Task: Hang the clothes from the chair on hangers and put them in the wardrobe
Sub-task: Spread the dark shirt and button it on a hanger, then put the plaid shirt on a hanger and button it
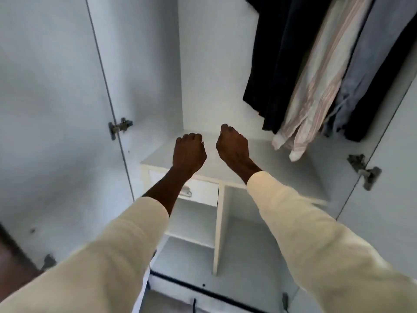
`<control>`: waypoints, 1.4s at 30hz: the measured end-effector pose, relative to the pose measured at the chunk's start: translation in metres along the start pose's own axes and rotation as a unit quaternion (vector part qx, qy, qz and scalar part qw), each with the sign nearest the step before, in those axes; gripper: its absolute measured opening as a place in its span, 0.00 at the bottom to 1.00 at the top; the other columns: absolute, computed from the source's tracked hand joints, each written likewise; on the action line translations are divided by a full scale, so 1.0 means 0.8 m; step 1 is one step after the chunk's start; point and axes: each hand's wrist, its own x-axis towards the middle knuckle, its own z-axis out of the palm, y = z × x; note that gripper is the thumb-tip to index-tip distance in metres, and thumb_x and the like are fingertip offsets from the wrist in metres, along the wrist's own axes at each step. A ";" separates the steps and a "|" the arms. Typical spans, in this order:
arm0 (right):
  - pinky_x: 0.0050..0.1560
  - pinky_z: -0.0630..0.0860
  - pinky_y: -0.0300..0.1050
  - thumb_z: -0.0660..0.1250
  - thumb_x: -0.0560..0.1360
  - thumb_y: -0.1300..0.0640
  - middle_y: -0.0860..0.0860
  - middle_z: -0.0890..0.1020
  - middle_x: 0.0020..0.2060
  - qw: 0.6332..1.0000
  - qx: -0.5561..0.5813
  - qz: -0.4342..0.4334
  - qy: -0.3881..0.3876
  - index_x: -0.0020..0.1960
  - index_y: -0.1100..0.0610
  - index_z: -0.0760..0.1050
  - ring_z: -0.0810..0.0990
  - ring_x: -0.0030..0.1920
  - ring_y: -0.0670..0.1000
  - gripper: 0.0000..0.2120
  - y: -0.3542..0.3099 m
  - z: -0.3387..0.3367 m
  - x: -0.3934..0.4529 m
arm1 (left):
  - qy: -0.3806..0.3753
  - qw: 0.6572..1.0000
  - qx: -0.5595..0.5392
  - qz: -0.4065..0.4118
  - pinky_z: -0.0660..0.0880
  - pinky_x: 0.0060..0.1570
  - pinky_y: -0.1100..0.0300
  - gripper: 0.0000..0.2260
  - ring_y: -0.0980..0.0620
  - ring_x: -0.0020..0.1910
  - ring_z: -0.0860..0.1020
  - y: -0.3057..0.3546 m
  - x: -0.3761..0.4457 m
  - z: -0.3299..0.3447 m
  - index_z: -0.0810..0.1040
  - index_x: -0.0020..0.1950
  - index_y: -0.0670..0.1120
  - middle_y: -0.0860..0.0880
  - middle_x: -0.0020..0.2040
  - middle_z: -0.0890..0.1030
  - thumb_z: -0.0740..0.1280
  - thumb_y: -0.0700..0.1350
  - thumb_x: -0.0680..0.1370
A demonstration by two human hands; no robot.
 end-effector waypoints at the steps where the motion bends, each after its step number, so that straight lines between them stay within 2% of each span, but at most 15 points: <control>1: 0.42 0.70 0.48 0.56 0.76 0.65 0.58 0.80 0.50 0.999 0.001 -0.003 -0.032 0.57 0.61 0.71 0.80 0.47 0.62 0.11 0.001 0.016 -0.034 | -0.036 0.999 0.013 -0.018 0.70 0.44 0.51 0.06 0.38 0.44 0.79 -0.004 -0.047 0.006 0.79 0.48 0.40 0.41 0.42 0.81 0.64 0.40 0.77; 4: 0.46 0.72 0.49 0.56 0.75 0.66 0.60 0.80 0.51 0.990 0.032 0.007 -0.139 0.59 0.61 0.70 0.80 0.50 0.64 0.13 -0.007 0.062 -0.147 | -0.133 0.986 0.017 -0.096 0.69 0.45 0.52 0.06 0.39 0.44 0.79 -0.017 -0.195 0.007 0.79 0.47 0.41 0.42 0.43 0.81 0.62 0.39 0.76; 8: 0.51 0.74 0.51 0.57 0.75 0.64 0.60 0.80 0.53 0.956 0.054 -0.009 -0.289 0.61 0.61 0.71 0.80 0.52 0.64 0.15 -0.040 0.105 -0.300 | -0.252 0.944 0.052 -0.206 0.71 0.48 0.52 0.09 0.41 0.48 0.80 -0.026 -0.380 -0.019 0.79 0.51 0.42 0.42 0.48 0.82 0.60 0.42 0.78; 11: 0.50 0.74 0.50 0.58 0.77 0.62 0.61 0.80 0.52 0.917 0.072 -0.059 -0.389 0.59 0.61 0.72 0.79 0.54 0.64 0.12 -0.078 0.120 -0.419 | -0.337 0.892 0.070 -0.295 0.73 0.52 0.52 0.10 0.41 0.52 0.80 -0.032 -0.522 -0.059 0.79 0.54 0.43 0.42 0.52 0.82 0.61 0.42 0.77; 15: 0.53 0.74 0.48 0.56 0.74 0.54 0.60 0.81 0.53 0.853 0.085 -0.136 -0.497 0.58 0.59 0.74 0.80 0.55 0.62 0.16 -0.132 0.129 -0.561 | -0.397 0.806 0.071 -0.433 0.71 0.58 0.53 0.13 0.43 0.56 0.79 -0.037 -0.699 -0.131 0.77 0.59 0.44 0.44 0.55 0.82 0.60 0.41 0.77; 18: 0.50 0.73 0.47 0.58 0.77 0.60 0.60 0.80 0.53 0.795 0.074 -0.195 -0.570 0.58 0.59 0.75 0.80 0.54 0.62 0.12 -0.181 0.132 -0.642 | -0.436 0.736 0.086 -0.510 0.68 0.59 0.52 0.12 0.44 0.57 0.78 -0.037 -0.799 -0.190 0.77 0.56 0.45 0.45 0.56 0.80 0.59 0.39 0.75; 21: 0.50 0.72 0.48 0.58 0.77 0.61 0.60 0.80 0.53 0.757 0.072 -0.274 -0.589 0.56 0.60 0.74 0.79 0.54 0.63 0.10 -0.245 0.126 -0.707 | -0.430 0.697 0.093 -0.567 0.67 0.58 0.52 0.10 0.44 0.56 0.77 -0.049 -0.870 -0.247 0.76 0.54 0.45 0.46 0.55 0.80 0.59 0.40 0.75; 26: 0.54 0.74 0.50 0.57 0.77 0.64 0.59 0.80 0.54 0.719 0.074 -0.378 -0.579 0.57 0.60 0.73 0.79 0.55 0.63 0.12 -0.384 0.114 -0.807 | -0.378 0.669 0.115 -0.630 0.67 0.54 0.53 0.09 0.42 0.54 0.77 -0.114 -0.958 -0.344 0.75 0.52 0.44 0.45 0.53 0.79 0.58 0.39 0.75; 29: 0.53 0.74 0.52 0.56 0.77 0.65 0.60 0.79 0.54 0.696 0.057 -0.442 -0.564 0.56 0.61 0.72 0.79 0.56 0.62 0.10 -0.457 0.108 -0.848 | -0.350 0.656 0.129 -0.656 0.66 0.55 0.53 0.09 0.43 0.56 0.76 -0.156 -1.003 -0.399 0.74 0.54 0.44 0.45 0.55 0.79 0.57 0.39 0.77; 32: 0.46 0.73 0.50 0.56 0.73 0.65 0.60 0.80 0.49 0.682 0.086 -0.432 -0.584 0.48 0.58 0.71 0.79 0.48 0.62 0.07 -0.556 0.105 -0.892 | -0.339 0.638 0.151 -0.675 0.67 0.56 0.52 0.09 0.43 0.57 0.76 -0.210 -1.060 -0.468 0.74 0.56 0.44 0.46 0.56 0.78 0.58 0.42 0.78; 35: 0.39 0.68 0.47 0.56 0.71 0.66 0.59 0.80 0.44 0.665 0.113 -0.432 -0.599 0.42 0.58 0.67 0.74 0.39 0.60 0.05 -0.643 0.095 -0.929 | -0.339 0.624 0.157 -0.687 0.67 0.56 0.53 0.10 0.43 0.57 0.76 -0.251 -1.102 -0.528 0.73 0.57 0.43 0.45 0.56 0.78 0.58 0.41 0.77; 37: 0.39 0.69 0.46 0.56 0.71 0.66 0.58 0.80 0.43 0.649 0.120 -0.433 -0.614 0.44 0.60 0.70 0.75 0.40 0.60 0.05 -0.700 0.095 -0.960 | -0.330 0.603 0.147 -0.711 0.68 0.54 0.53 0.10 0.42 0.57 0.76 -0.283 -1.135 -0.558 0.74 0.56 0.42 0.45 0.56 0.78 0.59 0.41 0.77; 40: 0.41 0.73 0.47 0.57 0.72 0.65 0.57 0.81 0.42 0.641 0.129 -0.439 -0.616 0.46 0.61 0.73 0.78 0.41 0.60 0.08 -0.729 0.094 -0.976 | -0.311 0.579 0.118 -0.745 0.71 0.53 0.53 0.10 0.42 0.58 0.76 -0.296 -1.151 -0.574 0.75 0.54 0.42 0.44 0.56 0.78 0.59 0.39 0.76; 42: 0.41 0.73 0.46 0.56 0.72 0.64 0.57 0.81 0.43 0.637 0.125 -0.452 -0.612 0.46 0.60 0.74 0.78 0.42 0.60 0.08 -0.772 0.114 -0.993 | -0.299 0.561 0.090 -0.767 0.72 0.52 0.54 0.10 0.43 0.58 0.76 -0.334 -1.166 -0.586 0.76 0.54 0.42 0.45 0.57 0.78 0.59 0.38 0.75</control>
